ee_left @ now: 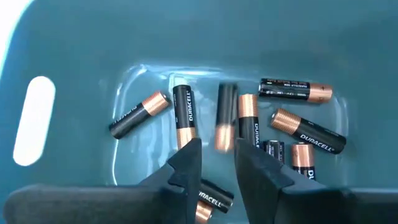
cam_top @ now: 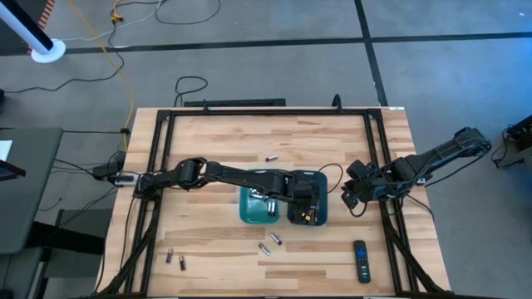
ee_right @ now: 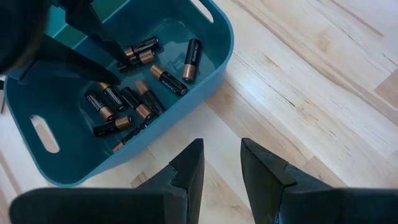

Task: Sort batteries
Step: Put the black battery into the blue bin

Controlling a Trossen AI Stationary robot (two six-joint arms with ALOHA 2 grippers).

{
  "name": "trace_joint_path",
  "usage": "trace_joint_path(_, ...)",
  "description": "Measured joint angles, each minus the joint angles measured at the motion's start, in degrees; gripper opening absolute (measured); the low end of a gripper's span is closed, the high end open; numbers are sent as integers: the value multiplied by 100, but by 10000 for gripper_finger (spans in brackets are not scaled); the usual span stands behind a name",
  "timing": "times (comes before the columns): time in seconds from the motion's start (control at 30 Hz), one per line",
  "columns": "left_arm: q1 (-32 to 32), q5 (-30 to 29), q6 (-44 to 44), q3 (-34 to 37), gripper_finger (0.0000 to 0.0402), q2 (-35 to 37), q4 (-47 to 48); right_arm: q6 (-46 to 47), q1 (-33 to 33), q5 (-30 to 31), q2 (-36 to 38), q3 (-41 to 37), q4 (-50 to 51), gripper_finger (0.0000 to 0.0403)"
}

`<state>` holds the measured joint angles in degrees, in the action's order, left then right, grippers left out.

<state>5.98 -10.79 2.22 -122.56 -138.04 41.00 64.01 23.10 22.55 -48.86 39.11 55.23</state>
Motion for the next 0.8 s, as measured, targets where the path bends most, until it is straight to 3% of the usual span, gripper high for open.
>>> trace_joint_path(0.27,-12,-89,-424,12,106,96,202,0,0,0,0,0,-1,123)
trace_joint_path(0.57,-323,-438,-42,7,107,1156,1074,0,0,-1,0,0,-1,123)
trace_joint_path(0.8,-548,-713,37,4,107,1770,1228,0,1,-1,0,0,1,123)
